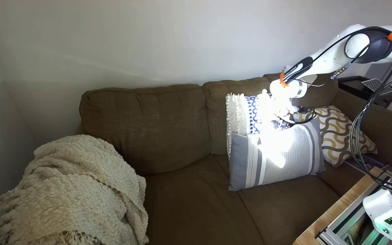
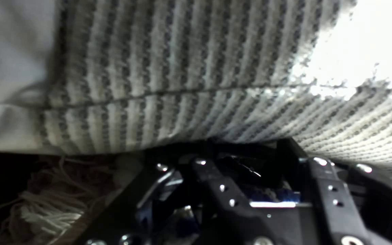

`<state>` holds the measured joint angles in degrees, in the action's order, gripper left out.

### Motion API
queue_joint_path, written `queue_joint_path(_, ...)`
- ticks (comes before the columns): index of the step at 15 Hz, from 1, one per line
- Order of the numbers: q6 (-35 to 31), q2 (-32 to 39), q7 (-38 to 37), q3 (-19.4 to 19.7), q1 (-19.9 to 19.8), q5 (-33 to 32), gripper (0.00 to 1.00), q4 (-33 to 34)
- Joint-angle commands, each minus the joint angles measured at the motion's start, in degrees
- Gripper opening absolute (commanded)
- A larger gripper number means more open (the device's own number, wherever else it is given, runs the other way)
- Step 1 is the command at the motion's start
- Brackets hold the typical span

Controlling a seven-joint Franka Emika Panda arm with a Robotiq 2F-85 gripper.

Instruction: Move the remote to the left

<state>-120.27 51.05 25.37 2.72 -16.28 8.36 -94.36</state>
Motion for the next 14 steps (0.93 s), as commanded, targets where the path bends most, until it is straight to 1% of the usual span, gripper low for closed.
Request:
queue_joint_path(1, 0.08, -3.03, -1.04, -0.28, -0.95, -1.21, 0.25, -1.52)
queue_joint_path(2, -0.05, -4.95, -1.53, 0.12, -0.35, -1.84, 0.25, -2.83)
queue_joint_path(6, 1.43, -9.8, -3.06, 0.48, 0.93, -3.95, 0.25, -4.77)
queue_joint_path(9, 4.11, -13.15, -3.88, 0.35, 1.89, -5.44, 0.25, -5.37)
queue_joint_path(14, 6.72, -19.8, -6.96, 0.68, 4.47, -8.03, 0.25, -7.64)
